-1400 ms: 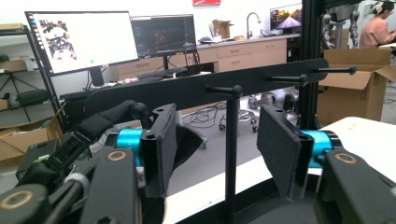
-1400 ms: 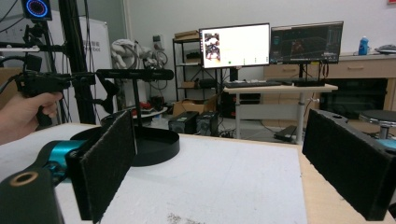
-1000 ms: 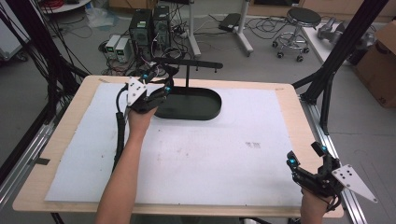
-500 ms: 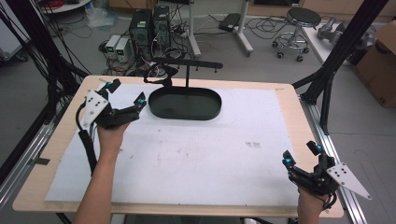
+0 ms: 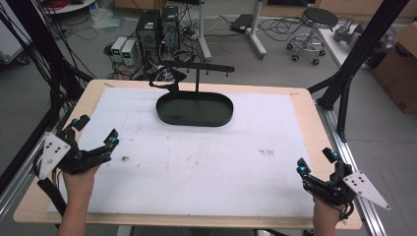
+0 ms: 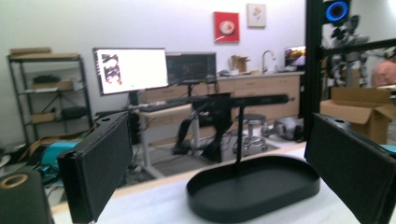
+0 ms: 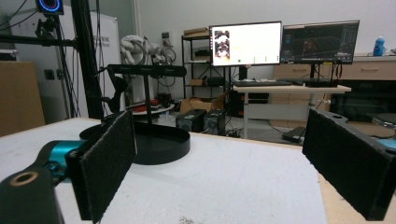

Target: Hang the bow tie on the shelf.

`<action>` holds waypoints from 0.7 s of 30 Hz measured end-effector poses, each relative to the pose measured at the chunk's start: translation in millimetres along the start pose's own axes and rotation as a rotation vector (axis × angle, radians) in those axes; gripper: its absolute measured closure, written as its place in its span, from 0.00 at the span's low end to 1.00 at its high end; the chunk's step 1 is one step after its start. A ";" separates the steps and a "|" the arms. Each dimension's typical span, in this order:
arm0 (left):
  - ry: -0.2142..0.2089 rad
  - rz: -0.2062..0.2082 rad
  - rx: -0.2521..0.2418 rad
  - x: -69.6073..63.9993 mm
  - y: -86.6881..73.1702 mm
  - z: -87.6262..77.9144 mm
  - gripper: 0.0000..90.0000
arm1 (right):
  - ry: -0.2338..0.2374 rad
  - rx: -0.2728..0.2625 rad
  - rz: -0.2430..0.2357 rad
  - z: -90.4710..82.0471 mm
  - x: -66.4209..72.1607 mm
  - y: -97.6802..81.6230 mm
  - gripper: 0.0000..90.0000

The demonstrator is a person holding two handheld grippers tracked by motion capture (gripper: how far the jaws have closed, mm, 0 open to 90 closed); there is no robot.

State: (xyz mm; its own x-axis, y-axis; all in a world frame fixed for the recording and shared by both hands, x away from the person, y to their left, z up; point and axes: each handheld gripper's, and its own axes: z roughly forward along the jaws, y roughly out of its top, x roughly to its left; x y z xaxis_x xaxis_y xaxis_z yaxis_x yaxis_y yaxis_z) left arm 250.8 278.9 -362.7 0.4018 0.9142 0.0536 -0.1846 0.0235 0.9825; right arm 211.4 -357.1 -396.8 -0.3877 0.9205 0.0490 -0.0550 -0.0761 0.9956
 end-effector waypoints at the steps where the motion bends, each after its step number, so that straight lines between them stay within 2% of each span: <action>1: 0.012 -0.004 0.010 2.0 -3.3 -4.4 0.09 | 0.001 0.003 -0.003 0.1 0.2 -0.3 0.10; 4: 0.030 -0.026 0.014 6.9 -11.5 -17.7 0.09 | -0.004 0.009 -0.010 -0.1 0.9 -1.0 0.10; 9: 0.059 -0.034 0.030 12.2 -25.1 -31.6 0.09 | -0.005 0.015 -0.017 0.6 1.4 -2.8 0.10; 12: 0.071 -0.032 0.055 15.7 -29.8 -33.4 0.09 | -0.005 0.027 -0.021 1.0 2.7 -4.8 0.10; 16: 0.081 -0.045 0.049 17.5 -31.2 -37.6 0.09 | 0.001 0.034 -0.019 1.8 4.0 -7.5 0.10; 21: 0.083 -0.051 0.073 17.0 -38.0 -36.4 0.09 | 0.007 0.052 -0.026 2.6 6.1 -10.9 0.10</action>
State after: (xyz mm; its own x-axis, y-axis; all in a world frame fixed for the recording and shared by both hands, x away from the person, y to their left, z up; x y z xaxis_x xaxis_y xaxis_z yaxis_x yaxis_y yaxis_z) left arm 232.1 308.3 -405.6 0.3328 0.9429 -0.0090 -0.0990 0.0444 0.9941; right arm 212.0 -349.7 -407.2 -0.3931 0.9192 0.0226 -0.0173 -0.0319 0.9993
